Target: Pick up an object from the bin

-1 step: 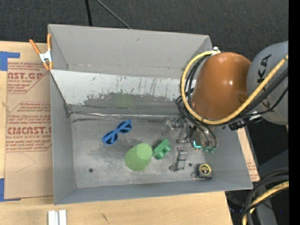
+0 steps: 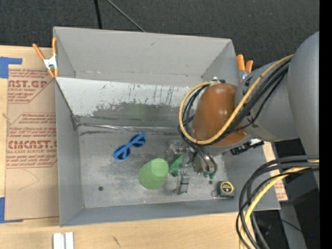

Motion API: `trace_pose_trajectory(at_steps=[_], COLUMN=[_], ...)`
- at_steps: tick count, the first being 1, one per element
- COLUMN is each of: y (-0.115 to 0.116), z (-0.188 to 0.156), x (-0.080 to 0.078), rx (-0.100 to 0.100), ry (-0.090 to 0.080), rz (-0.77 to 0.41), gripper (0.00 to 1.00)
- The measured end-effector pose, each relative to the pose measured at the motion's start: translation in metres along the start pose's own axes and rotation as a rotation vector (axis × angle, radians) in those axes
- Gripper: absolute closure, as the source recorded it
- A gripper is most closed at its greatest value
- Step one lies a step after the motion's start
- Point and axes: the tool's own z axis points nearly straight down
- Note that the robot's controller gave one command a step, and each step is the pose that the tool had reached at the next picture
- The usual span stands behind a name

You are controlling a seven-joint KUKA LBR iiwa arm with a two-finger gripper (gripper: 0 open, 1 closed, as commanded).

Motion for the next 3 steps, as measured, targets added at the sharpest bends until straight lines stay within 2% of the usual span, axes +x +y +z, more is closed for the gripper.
trace_pose_trajectory(at_steps=[1,2,3], y=[-0.024,-0.022,-0.017], z=[0.018,0.015,-0.147], x=[-0.028,-0.029,0.000], rx=[0.001,-0.001,0.001], ry=[-0.008,-0.010,-0.015], rz=[0.015,0.014,-0.032], gripper=[0.00,1.00,1.00])
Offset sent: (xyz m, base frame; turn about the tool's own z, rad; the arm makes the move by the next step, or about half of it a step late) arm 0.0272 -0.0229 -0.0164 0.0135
